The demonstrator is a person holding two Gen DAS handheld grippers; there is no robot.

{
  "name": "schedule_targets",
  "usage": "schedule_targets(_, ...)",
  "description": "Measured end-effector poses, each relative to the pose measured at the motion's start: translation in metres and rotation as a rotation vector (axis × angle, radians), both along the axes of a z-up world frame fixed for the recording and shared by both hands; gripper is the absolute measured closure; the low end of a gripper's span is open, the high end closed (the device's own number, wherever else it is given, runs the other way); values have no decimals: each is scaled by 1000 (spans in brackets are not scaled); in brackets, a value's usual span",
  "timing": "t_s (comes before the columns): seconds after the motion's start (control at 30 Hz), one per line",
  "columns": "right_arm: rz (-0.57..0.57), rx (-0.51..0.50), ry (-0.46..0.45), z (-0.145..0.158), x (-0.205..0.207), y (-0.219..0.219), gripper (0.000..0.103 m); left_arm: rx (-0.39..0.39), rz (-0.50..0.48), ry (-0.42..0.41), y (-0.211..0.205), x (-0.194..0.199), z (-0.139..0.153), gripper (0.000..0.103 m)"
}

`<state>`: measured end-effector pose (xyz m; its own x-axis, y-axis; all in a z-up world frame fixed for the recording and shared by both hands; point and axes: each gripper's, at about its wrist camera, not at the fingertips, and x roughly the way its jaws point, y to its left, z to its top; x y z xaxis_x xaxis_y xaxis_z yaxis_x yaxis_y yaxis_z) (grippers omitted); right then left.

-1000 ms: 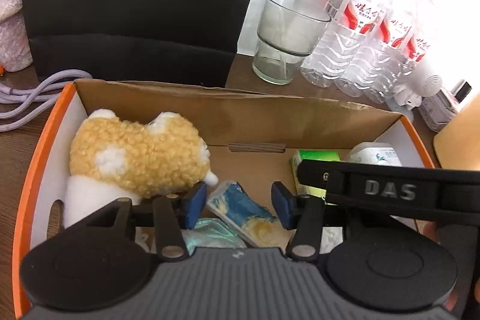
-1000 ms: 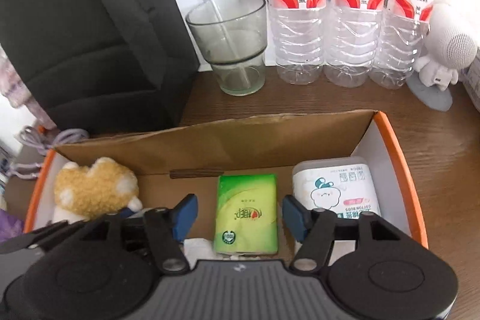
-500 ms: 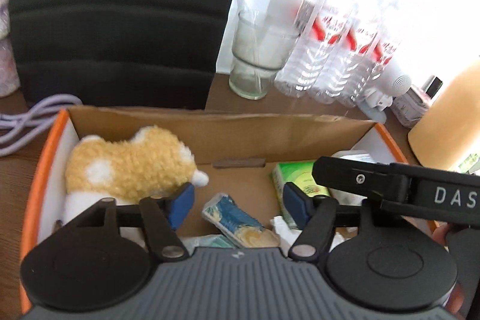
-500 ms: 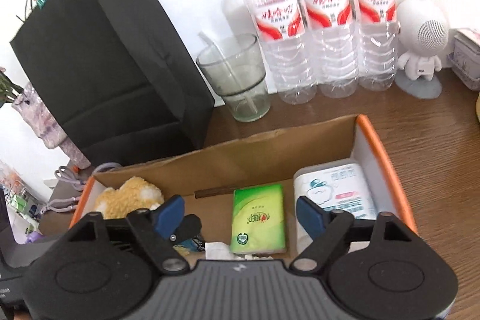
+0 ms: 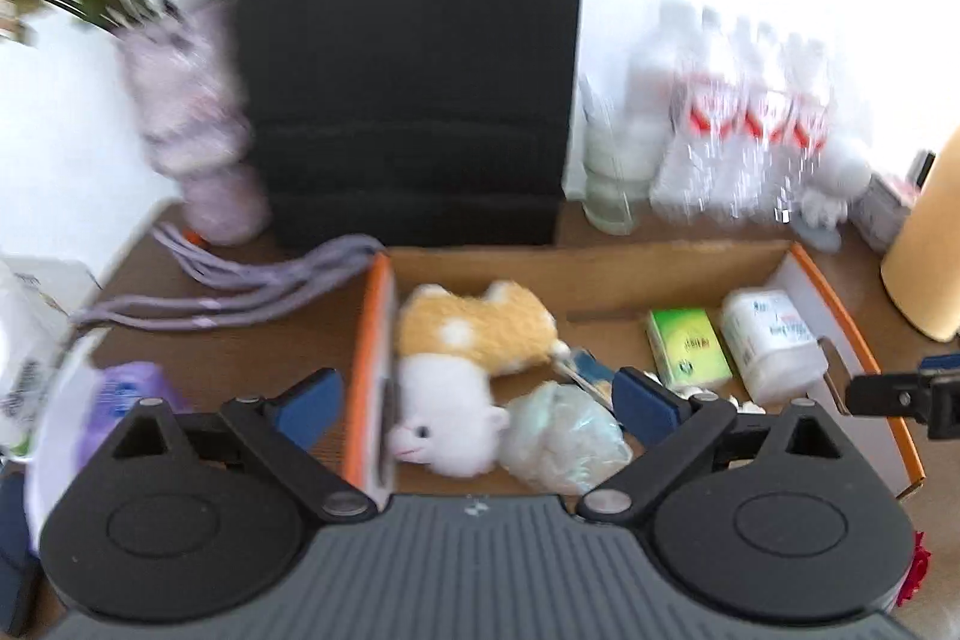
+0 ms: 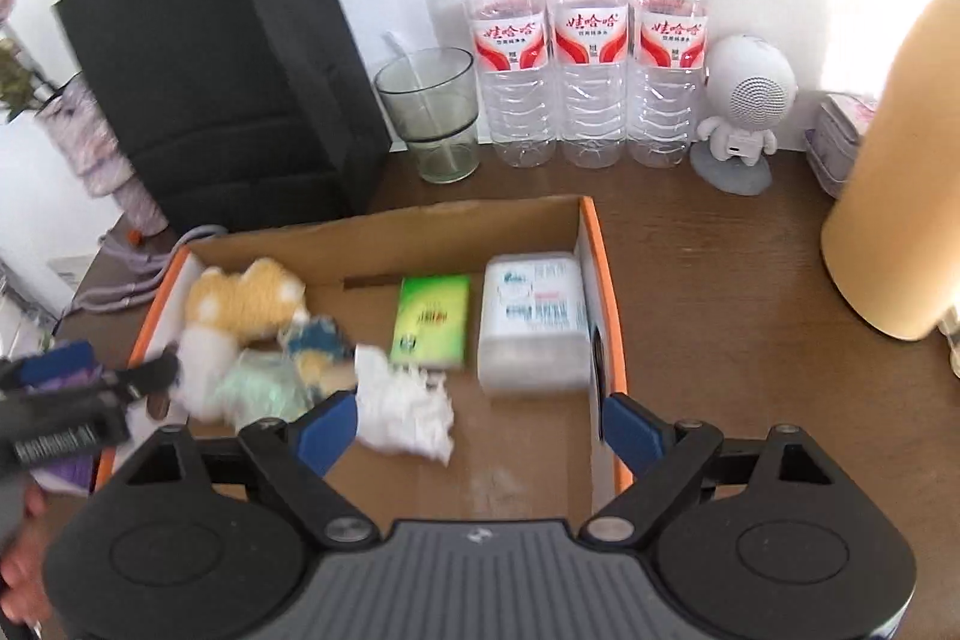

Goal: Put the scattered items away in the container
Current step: 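Carry the wrapper and green tissue pack into the box and open both tools, then move both tools back toward the purple pouch and rose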

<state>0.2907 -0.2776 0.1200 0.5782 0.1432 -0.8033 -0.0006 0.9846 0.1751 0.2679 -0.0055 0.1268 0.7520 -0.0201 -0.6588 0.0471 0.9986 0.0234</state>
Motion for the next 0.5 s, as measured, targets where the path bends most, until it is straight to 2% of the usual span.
schedule_targets(0.07, 0, 12, -112, 4, -26, 1, 14, -17, 11, -99, 5, -30, 1, 0)
schedule_targets(0.13, -37, 39, -264, 4, -56, -2, 14, -41, 22, -203, 6, -61, -2, 0)
schedule_targets(0.2, -66, 55, -400, -2, -84, -2, 14, -71, 35, -364, 5, -97, -6, 0)
schedule_targets(0.27, -45, 65, -524, -11, -110, 2, 14, -87, 53, -512, 2, -129, -13, 0)
schedule_targets(0.3, -29, 58, -584, -16, -122, 5, 13, -88, 60, -549, 1, -140, -17, 0)
schedule_targets(0.37, -10, 13, -686, -25, -141, 13, 9, -99, 43, -565, -1, -153, -23, 0)
schedule_targets(0.43, -13, -38, -723, -28, -152, 18, 9, -92, 23, -559, -3, -160, -26, 0)
schedule_targets(0.5, -8, -48, -728, -28, -161, 21, 9, -58, 17, -569, -5, -171, -25, 0)
